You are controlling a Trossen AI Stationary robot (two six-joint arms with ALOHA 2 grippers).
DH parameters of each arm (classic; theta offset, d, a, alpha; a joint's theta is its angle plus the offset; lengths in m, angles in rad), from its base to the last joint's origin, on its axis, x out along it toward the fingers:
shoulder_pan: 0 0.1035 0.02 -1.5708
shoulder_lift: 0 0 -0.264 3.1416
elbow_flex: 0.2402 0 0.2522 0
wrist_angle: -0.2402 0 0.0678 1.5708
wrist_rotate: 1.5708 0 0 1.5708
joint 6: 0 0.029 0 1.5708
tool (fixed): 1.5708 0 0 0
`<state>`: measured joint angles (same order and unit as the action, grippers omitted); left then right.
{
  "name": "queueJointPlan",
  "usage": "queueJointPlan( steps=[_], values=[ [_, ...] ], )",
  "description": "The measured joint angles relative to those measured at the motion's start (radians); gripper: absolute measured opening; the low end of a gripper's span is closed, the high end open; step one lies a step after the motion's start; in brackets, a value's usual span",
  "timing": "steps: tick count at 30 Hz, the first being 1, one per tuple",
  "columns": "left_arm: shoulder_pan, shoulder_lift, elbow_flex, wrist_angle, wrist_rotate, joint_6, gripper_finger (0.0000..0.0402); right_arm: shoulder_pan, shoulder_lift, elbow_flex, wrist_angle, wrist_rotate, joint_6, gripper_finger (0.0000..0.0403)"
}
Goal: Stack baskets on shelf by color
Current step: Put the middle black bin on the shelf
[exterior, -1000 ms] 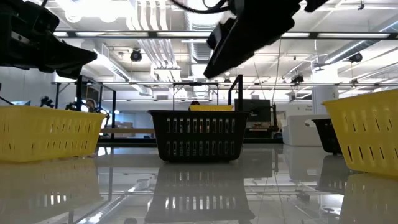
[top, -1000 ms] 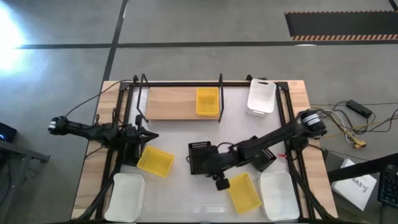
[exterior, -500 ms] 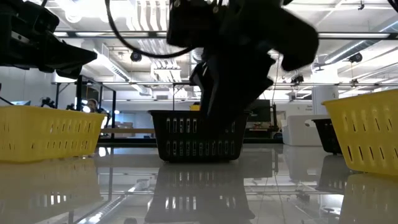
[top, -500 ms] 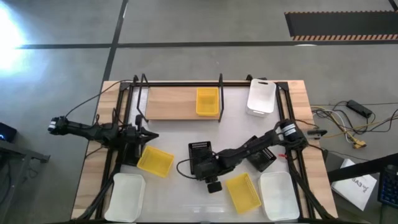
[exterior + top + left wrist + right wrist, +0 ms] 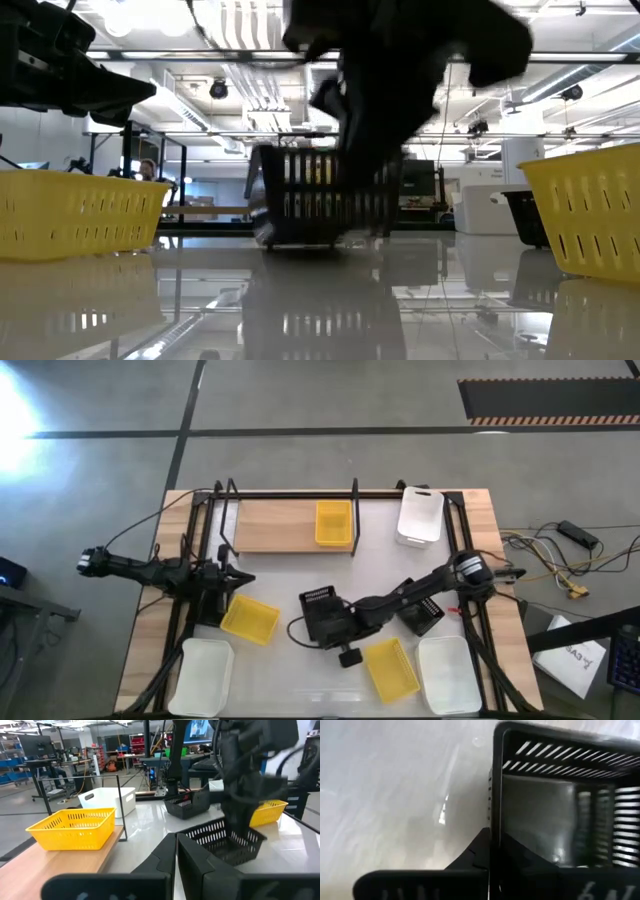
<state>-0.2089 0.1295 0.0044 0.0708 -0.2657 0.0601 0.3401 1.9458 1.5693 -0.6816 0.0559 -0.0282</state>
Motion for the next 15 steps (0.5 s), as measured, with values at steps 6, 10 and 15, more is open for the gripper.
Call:
queueJointPlan(
  steps=[6, 10, 15],
  values=[
    [0.000, 0.000, 0.000, 0.006, 0.000, 0.001, 0.0001, -0.016, -0.146, -0.001, 0.066, -0.004, -0.152, 0.0009],
    [0.000, 0.002, 0.000, 0.057, 0.000, 0.052, 0.0001, -0.072, -0.207, -0.001, 0.159, -0.005, -0.233, 0.0009],
    [0.000, -0.001, 0.000, 0.103, 0.000, 0.055, 0.0001, -0.220, -0.202, -0.001, 0.280, -0.004, -0.279, 0.0009]
  ],
)
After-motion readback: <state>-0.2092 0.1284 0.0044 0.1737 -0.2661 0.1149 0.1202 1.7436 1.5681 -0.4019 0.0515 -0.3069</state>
